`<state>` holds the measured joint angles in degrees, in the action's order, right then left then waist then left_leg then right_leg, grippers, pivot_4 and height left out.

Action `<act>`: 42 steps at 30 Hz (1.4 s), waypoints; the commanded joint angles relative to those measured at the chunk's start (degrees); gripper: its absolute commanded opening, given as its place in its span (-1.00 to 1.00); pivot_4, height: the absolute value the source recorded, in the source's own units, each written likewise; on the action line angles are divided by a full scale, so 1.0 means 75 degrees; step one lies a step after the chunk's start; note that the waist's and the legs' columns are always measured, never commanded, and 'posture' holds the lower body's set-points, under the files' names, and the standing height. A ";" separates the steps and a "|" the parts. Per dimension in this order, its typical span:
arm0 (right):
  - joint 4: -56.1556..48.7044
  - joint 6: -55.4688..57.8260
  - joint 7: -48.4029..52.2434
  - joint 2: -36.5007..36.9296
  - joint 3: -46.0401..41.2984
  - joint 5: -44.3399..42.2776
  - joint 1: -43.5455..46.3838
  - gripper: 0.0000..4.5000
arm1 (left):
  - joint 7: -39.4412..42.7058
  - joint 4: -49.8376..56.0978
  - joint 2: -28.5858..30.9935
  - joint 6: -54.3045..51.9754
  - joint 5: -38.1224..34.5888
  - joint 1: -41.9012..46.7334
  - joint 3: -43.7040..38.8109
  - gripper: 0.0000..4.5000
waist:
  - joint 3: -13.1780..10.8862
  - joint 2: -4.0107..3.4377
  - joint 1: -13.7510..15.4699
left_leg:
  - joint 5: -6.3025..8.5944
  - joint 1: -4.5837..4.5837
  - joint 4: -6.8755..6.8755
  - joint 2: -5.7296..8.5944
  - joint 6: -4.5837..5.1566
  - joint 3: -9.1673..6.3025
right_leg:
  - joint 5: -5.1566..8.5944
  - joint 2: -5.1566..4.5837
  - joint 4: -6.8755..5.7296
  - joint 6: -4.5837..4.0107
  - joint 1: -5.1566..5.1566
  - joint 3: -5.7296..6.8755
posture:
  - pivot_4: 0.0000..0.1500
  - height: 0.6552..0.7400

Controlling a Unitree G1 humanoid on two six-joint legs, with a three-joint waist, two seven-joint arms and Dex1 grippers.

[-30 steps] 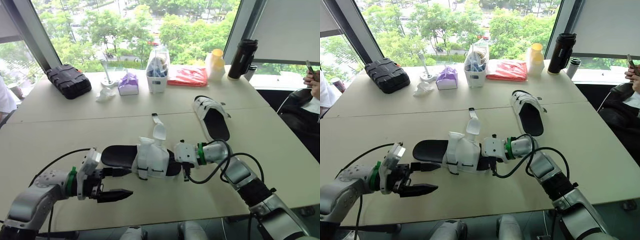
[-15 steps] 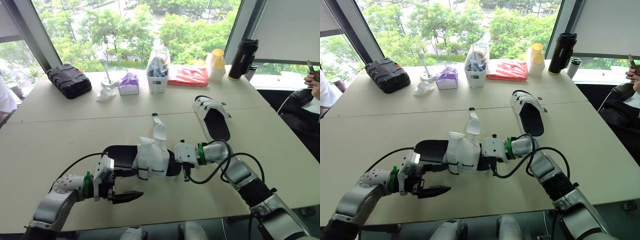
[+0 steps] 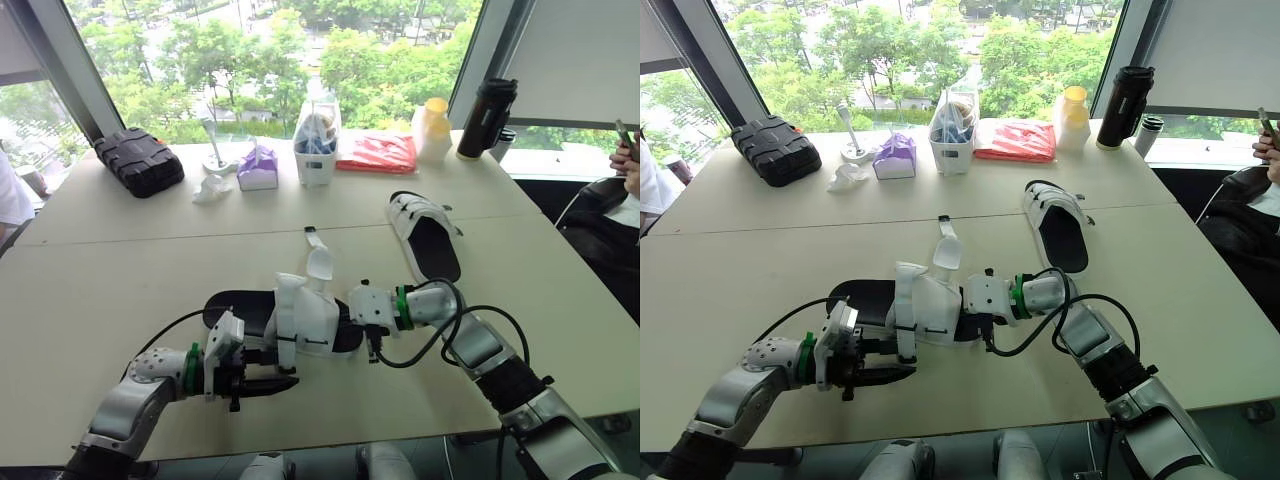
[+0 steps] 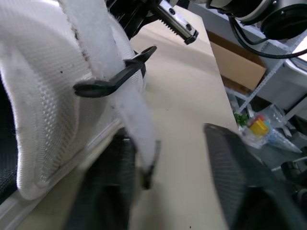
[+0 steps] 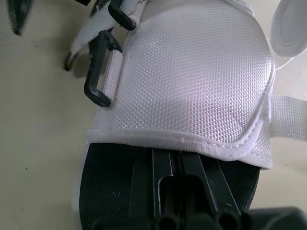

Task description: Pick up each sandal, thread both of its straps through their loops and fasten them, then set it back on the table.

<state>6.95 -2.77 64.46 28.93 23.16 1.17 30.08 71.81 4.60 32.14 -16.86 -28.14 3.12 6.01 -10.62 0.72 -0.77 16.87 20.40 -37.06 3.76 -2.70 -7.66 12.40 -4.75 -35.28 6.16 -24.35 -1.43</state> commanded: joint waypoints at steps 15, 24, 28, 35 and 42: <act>0.0163 0.0062 0.0055 -0.0008 0.0069 0.0121 0.0040 -1.00 | 0.0602 0.2114 0.1312 -0.0623 -0.0307 -0.1570 0.0393 -0.99 | 0.0001 -0.0005 -0.0001 | 0.0006 -0.0001 0.0003 -0.0008 0.0009 -0.0003 | 0.0016 0.0001 0.0008 -0.0026 0.0000 -0.0002 | 1.00 1.00; 0.0443 -0.0090 0.0049 -0.0136 0.0089 0.0150 0.0206 -1.00 | 0.0719 0.3088 0.1913 -0.0802 -0.0549 -0.1397 0.0442 -0.99 | -0.0001 -0.0006 -0.0018 | 0.0007 0.0000 0.0004 -0.0013 0.0011 0.0002 | 0.0015 0.0006 0.0009 -0.0025 0.0000 -0.0001 | 1.00 1.00; 0.0476 -0.0156 0.0037 -0.0149 0.0098 0.0157 0.0201 -1.00 | 0.0619 0.3107 0.1900 -0.0824 -0.0580 -0.1311 0.0385 -0.99 | -0.0001 -0.0006 -0.0022 | 0.0007 -0.0001 0.0004 -0.0013 0.0011 0.0002 | 0.0015 0.0007 0.0008 -0.0026 -0.0001 -0.0001 | 1.00 1.00; 0.0526 -0.0206 -0.0008 -0.0179 0.0099 0.0178 0.0234 -1.00 | 0.0502 0.2605 0.1899 -0.1203 -0.1152 -0.0308 -0.0307 -0.99 | -0.0001 -0.0006 -0.0020 | 0.0006 -0.0002 0.0002 -0.0015 0.0010 0.0007 | 0.0014 0.0012 0.0006 -0.0026 0.0000 0.0000 | 1.00 1.00; 0.0638 -0.0307 -0.0032 -0.0207 0.0097 0.0218 0.0285 -1.00 | 0.0306 0.1551 0.1775 -0.2039 -0.1875 0.1333 -0.0884 -0.99 | -0.0002 -0.0005 -0.0044 | 0.0006 -0.0003 0.0001 -0.0019 0.0010 0.0008 | -0.0004 0.0020 0.0005 -0.0005 -0.0001 0.0003 | 1.00 1.00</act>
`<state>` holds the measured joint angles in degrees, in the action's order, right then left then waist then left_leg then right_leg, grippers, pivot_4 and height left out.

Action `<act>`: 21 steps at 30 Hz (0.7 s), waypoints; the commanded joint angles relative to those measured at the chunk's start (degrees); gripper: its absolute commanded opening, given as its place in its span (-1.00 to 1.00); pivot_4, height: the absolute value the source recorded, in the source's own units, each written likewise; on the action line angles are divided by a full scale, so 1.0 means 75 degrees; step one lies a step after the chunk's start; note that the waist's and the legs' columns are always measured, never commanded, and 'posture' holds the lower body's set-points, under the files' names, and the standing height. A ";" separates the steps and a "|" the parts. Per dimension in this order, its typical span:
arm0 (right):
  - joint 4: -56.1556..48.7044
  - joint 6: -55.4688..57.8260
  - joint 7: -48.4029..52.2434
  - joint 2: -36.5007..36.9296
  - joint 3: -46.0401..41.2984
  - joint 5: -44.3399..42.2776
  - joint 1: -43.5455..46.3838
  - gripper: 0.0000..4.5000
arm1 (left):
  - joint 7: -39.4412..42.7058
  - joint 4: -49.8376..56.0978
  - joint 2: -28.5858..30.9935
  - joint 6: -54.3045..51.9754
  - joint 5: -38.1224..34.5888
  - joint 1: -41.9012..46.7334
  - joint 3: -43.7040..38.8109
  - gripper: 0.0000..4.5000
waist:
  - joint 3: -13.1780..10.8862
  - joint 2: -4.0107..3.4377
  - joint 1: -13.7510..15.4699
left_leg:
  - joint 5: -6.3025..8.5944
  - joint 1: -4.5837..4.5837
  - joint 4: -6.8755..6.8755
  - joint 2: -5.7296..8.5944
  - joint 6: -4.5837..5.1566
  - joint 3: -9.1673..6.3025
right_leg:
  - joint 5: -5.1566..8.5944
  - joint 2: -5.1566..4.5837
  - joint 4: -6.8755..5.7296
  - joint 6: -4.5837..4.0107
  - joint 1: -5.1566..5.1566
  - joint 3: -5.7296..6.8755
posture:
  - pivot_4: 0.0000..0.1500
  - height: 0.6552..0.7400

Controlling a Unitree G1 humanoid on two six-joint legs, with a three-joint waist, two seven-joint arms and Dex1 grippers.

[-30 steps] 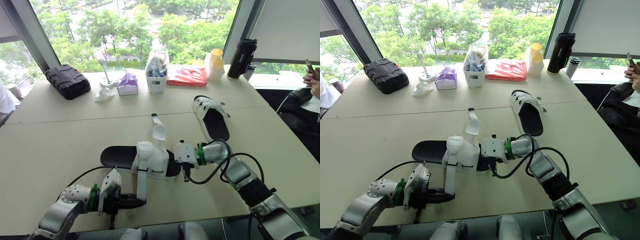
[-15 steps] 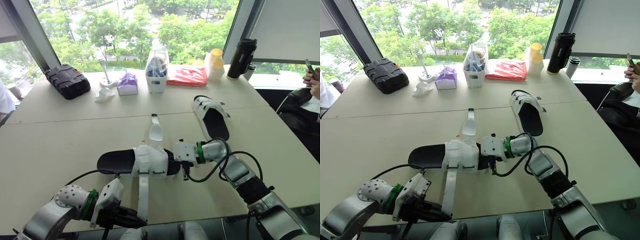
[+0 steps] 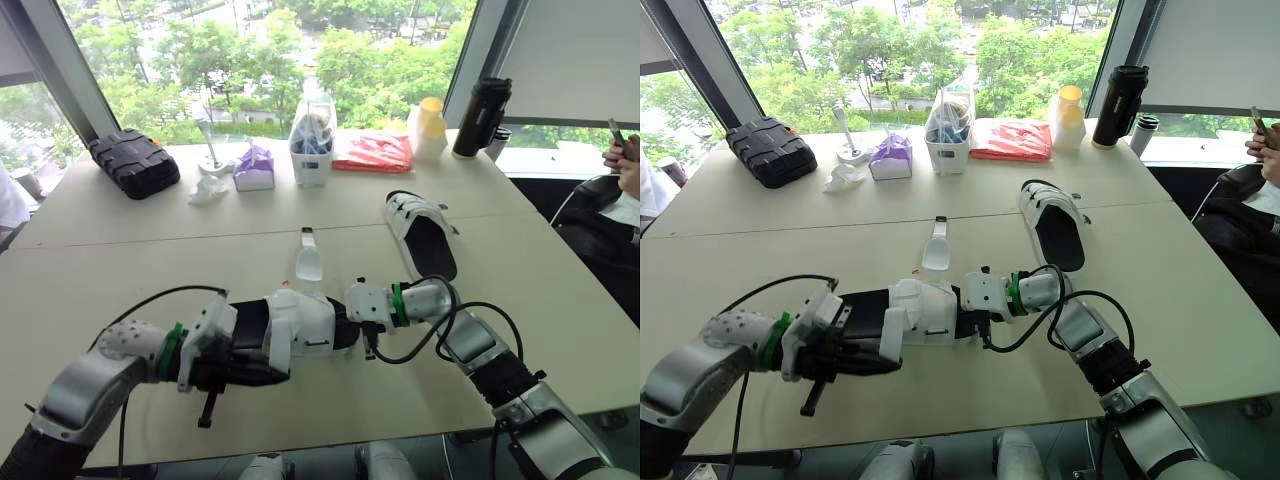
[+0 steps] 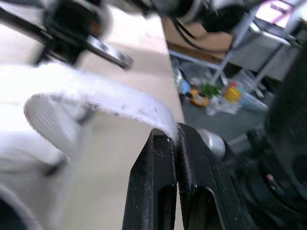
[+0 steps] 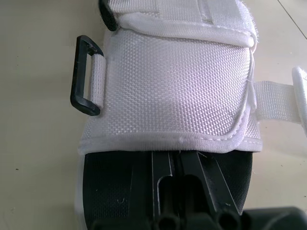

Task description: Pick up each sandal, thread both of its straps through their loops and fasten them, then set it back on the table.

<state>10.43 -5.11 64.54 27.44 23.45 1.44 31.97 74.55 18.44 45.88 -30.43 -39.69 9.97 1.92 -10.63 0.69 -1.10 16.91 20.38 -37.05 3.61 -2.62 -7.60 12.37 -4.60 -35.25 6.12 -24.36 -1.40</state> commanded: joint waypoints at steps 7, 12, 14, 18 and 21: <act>0.0218 -0.0058 -0.0064 -0.0032 0.0060 0.0216 0.0058 -1.00 | -0.0691 -0.1199 -0.0693 -0.2256 -0.1531 0.0926 -0.0399 -0.99 | -0.0001 0.0001 -0.0007 | 0.0000 0.0000 -0.0002 -0.0001 0.0000 -0.0001 | -0.0002 0.0002 -0.0001 -0.0001 -0.0002 0.0000 | 1.00 1.00; 0.0273 -0.0076 -0.0097 -0.0070 0.0061 0.0232 0.0099 -1.00 | -0.1509 -0.2059 -0.1376 -0.3517 -0.2381 0.1336 -0.0836 -0.99 | -0.0001 0.0003 0.0000 | -0.0001 -0.0002 -0.0005 -0.0001 -0.0002 -0.0006 | -0.0003 0.0004 -0.0006 -0.0002 -0.0002 0.0000 | 1.00 1.00; 0.0291 -0.0079 -0.0107 -0.0083 0.0059 0.0236 0.0112 -1.00 | -0.1827 -0.2405 -0.1604 -0.3936 -0.2668 0.1576 -0.1071 -0.99 | 0.0000 0.0004 -0.0004 | -0.0003 -0.0001 -0.0009 -0.0001 -0.0005 -0.0009 | -0.0007 0.0004 -0.0009 -0.0005 -0.0001 0.0001 | 1.00 1.00; 0.0328 -0.0107 -0.0109 -0.0098 0.0059 0.0257 0.0131 -1.00 | -0.2570 -0.3073 -0.2020 -0.4633 -0.3172 0.2054 -0.1561 -0.99 | 0.0000 0.0004 -0.0011 | -0.0006 -0.0004 -0.0010 0.0000 -0.0011 -0.0011 | -0.0008 0.0005 -0.0012 -0.0007 -0.0002 0.0001 | 1.00 1.00; 0.0348 -0.0117 -0.0105 -0.0111 0.0051 0.0270 0.0152 -1.00 | -0.3266 -0.3789 -0.2349 -0.5003 -0.3436 0.2464 -0.2040 -0.99 | 0.0000 0.0005 -0.0007 | -0.0009 -0.0005 -0.0010 0.0003 -0.0015 -0.0014 | -0.0010 0.0005 -0.0013 -0.0008 -0.0002 0.0001 | 1.00 1.00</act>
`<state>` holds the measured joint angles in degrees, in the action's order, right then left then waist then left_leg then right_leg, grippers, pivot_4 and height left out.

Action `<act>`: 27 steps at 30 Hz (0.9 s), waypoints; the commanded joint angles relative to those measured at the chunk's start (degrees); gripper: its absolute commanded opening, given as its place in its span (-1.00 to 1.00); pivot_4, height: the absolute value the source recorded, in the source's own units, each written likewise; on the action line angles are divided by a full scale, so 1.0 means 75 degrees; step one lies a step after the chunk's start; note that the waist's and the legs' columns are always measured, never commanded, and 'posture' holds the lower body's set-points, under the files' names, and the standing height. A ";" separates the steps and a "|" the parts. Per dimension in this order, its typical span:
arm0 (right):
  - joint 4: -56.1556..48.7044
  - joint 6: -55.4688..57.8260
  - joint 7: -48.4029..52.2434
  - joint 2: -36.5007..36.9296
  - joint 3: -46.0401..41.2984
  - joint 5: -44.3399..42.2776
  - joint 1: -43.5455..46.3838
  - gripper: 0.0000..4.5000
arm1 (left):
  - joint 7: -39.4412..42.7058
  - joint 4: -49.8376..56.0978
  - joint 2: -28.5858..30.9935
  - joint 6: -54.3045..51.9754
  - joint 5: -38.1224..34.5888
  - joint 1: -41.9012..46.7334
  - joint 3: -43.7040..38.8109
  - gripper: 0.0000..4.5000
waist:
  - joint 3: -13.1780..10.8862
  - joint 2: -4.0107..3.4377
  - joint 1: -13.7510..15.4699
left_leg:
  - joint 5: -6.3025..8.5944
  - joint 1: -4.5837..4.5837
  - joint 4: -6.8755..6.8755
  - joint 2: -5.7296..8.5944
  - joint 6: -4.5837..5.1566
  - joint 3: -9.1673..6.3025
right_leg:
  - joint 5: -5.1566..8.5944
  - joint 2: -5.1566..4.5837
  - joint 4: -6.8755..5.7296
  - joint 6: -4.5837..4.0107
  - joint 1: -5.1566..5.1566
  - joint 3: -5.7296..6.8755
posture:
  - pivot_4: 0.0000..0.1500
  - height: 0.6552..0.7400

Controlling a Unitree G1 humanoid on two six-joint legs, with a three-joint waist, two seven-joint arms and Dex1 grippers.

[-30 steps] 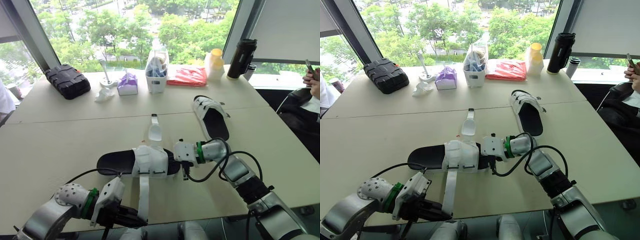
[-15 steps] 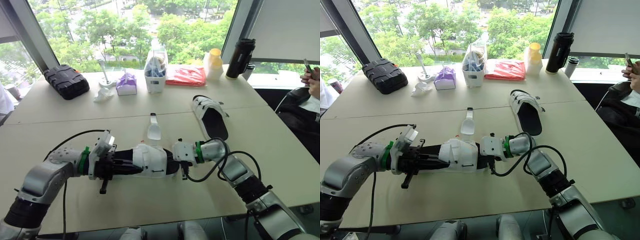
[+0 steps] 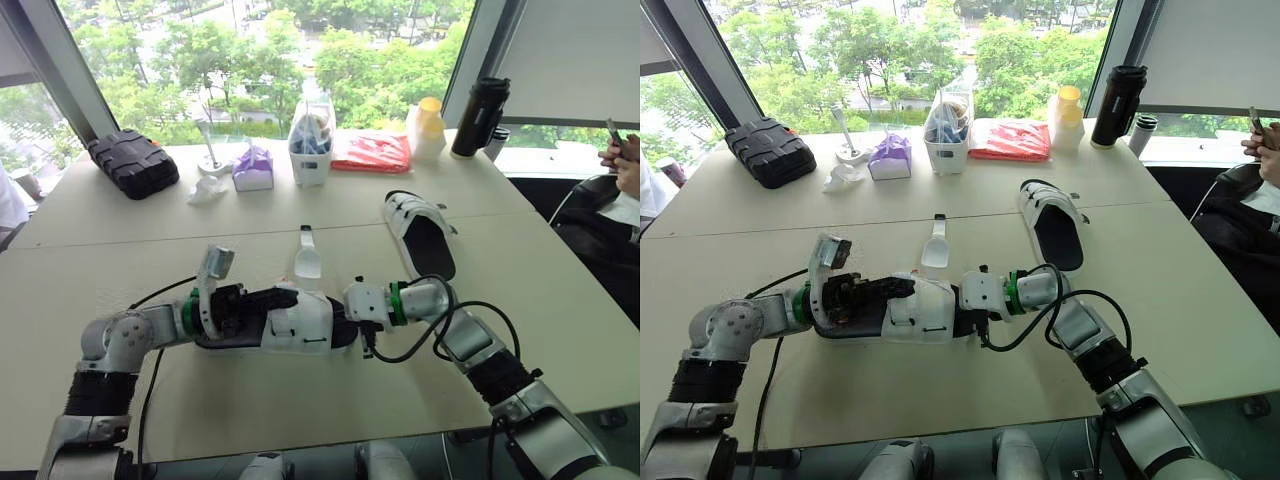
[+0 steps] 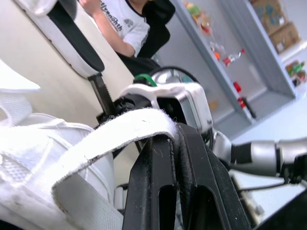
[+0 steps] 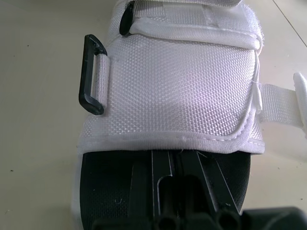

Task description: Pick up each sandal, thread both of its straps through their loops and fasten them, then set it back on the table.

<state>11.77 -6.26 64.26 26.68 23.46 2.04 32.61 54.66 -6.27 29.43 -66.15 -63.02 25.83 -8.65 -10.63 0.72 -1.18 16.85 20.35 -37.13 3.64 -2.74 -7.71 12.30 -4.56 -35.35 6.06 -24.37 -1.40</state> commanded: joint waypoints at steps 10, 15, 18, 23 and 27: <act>0.0185 0.0008 -0.0063 -0.0009 0.0046 0.0207 0.0078 -1.00 | -0.2805 -0.2089 -0.1234 0.0809 0.0199 0.1146 -0.1843 0.53 | 0.0004 0.0005 0.0020 | -0.0012 0.0000 0.0000 0.0022 -0.0023 -0.0016 | -0.0003 -0.0006 -0.0001 -0.0002 -0.0002 -0.0001 | 1.00 1.00; 0.0170 0.0025 -0.0081 -0.0026 0.0055 0.0211 0.0067 -1.00 | -0.3575 -0.2974 -0.1438 0.1902 0.0469 0.1649 -0.2592 0.99 | 0.0005 0.0011 0.0017 | -0.0016 0.0003 0.0001 0.0024 -0.0031 -0.0013 | -0.0004 -0.0007 -0.0001 -0.0003 -0.0004 0.0000 | 1.00 1.00; 0.0197 0.0019 -0.0085 -0.0032 0.0058 0.0221 0.0083 -1.00 | -0.2830 -0.2417 -0.1109 0.1861 0.1081 0.1441 -0.1766 0.99 | 0.0005 0.0011 0.0013 | -0.0018 0.0004 0.0001 0.0025 -0.0033 -0.0001 | -0.0004 -0.0007 0.0000 -0.0003 -0.0004 -0.0001 | 1.00 1.00; 0.0222 -0.0001 -0.0087 -0.0036 0.0062 0.0231 0.0098 -1.00 | -0.1159 -0.1145 -0.0596 0.2457 0.2260 0.0951 0.0017 0.99 | 0.0006 0.0011 0.0014 | -0.0016 0.0004 0.0001 0.0029 -0.0030 0.0006 | -0.0004 -0.0007 -0.0001 -0.0003 -0.0004 -0.0001 | 1.00 1.00; 0.0220 -0.0001 -0.0088 -0.0039 0.0068 0.0236 0.0102 -1.00 | -0.0188 -0.0804 -0.0351 0.2847 0.2754 0.0914 0.0720 0.99 | 0.0005 0.0010 0.0013 | -0.0016 0.0005 0.0004 0.0028 -0.0030 0.0008 | -0.0004 -0.0005 -0.0001 -0.0004 -0.0004 -0.0001 | 1.00 1.00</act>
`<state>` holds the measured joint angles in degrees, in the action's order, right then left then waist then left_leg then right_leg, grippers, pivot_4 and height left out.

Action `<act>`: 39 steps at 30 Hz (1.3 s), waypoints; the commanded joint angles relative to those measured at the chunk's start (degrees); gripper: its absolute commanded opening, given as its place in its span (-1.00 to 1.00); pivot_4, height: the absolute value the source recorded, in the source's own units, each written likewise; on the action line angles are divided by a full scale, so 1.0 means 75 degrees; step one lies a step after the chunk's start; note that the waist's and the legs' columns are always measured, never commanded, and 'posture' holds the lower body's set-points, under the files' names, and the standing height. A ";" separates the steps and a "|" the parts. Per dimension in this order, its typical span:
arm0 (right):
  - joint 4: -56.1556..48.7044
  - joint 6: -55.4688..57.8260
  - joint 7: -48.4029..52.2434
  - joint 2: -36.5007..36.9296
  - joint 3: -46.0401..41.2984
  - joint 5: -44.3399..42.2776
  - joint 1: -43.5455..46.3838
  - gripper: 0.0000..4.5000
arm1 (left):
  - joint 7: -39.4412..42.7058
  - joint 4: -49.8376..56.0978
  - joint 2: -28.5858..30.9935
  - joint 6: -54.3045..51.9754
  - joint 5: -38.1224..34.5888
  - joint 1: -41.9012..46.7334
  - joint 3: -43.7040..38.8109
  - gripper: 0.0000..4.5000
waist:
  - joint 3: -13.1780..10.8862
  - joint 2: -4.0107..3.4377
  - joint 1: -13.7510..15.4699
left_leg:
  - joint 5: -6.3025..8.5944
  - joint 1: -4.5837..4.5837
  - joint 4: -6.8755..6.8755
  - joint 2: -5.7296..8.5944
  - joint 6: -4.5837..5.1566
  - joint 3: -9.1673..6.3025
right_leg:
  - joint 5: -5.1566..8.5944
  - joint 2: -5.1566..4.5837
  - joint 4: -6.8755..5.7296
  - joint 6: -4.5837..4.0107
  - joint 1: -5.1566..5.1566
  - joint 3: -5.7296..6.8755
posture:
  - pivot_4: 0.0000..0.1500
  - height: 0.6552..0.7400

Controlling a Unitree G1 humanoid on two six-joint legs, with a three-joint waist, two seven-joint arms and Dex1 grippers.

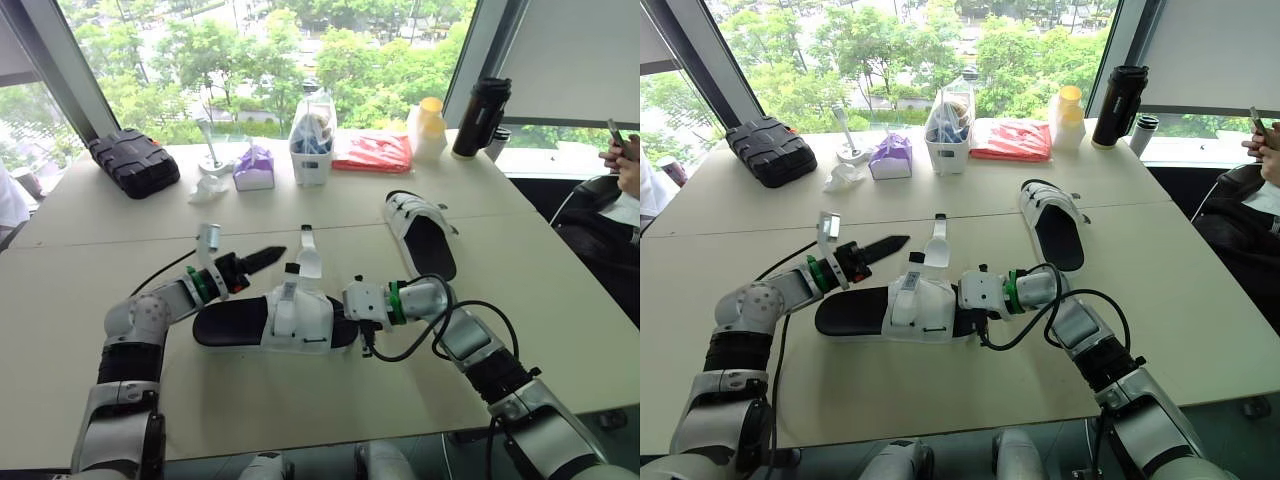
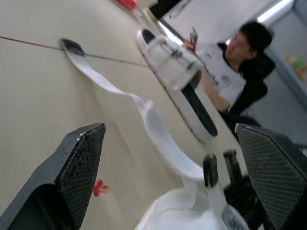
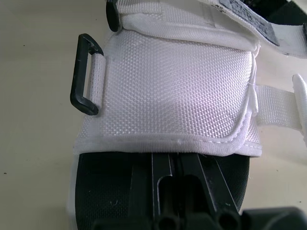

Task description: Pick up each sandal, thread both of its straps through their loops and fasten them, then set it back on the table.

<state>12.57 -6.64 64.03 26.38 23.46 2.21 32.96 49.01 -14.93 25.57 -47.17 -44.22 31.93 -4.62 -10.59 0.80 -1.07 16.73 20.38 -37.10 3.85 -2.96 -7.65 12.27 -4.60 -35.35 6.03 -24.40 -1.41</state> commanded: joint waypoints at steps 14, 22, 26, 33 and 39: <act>0.0066 0.0046 -0.0087 0.0028 0.0062 0.0236 -0.0010 -1.00 | 0.1488 0.0039 0.0287 0.1126 0.1314 0.0325 0.0657 0.45 | 0.0000 0.0000 -0.0007 | 0.0001 0.0000 0.0000 -0.0001 0.0002 -0.0002 | 0.0000 0.0000 0.0001 0.0000 0.0000 0.0000 | 1.00 1.00; 0.0079 0.0032 -0.0094 0.0031 0.0065 0.0263 -0.0006 -1.00 | 0.1614 0.0237 0.0330 0.1217 0.1241 0.0216 0.0389 -0.99 | 0.0000 0.0000 -0.0005 | 0.0000 0.0000 0.0000 -0.0001 0.0003 -0.0003 | 0.0000 0.0000 0.0000 0.0000 0.0000 0.0000 | 1.00 1.00; 0.0089 0.0026 -0.0093 0.0030 0.0064 0.0267 -0.0002 -1.00 | 0.1927 0.0574 0.0406 0.1515 0.1119 0.0091 0.0154 -0.99 | 0.0000 0.0000 -0.0011 | 0.0001 0.0000 0.0000 -0.0002 0.0003 -0.0003 | 0.0001 0.0000 0.0001 0.0000 0.0000 0.0000 | 1.00 1.00; 0.0061 0.0026 -0.0069 0.0061 0.0057 0.0258 -0.0042 -1.00 | 0.1950 0.1125 0.0259 0.1463 0.0408 0.0133 -0.0577 -0.99 | -0.0001 0.0001 -0.0002 | 0.0001 0.0001 0.0000 -0.0005 0.0003 -0.0005 | 0.0001 -0.0001 0.0001 0.0000 0.0000 0.0001 | 1.00 1.00; 0.0044 0.0054 -0.0038 0.0065 0.0051 0.0239 -0.0022 -1.00 | 0.1786 0.0752 -0.0050 0.2206 0.0650 0.0095 -0.0763 -0.99 | -0.0001 0.0001 0.0005 | 0.0000 0.0001 -0.0001 -0.0004 0.0003 -0.0003 | 0.0000 -0.0001 0.0001 0.0000 0.0000 0.0001 | 1.00 1.00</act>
<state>12.51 -6.78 63.74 26.31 23.47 2.74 32.96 63.11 -9.23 25.39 -33.80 -39.33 32.07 -7.97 -10.60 0.81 -1.03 16.73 20.39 -37.11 3.82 -2.94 -7.67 12.27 -4.61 -35.35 6.03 -24.40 -1.40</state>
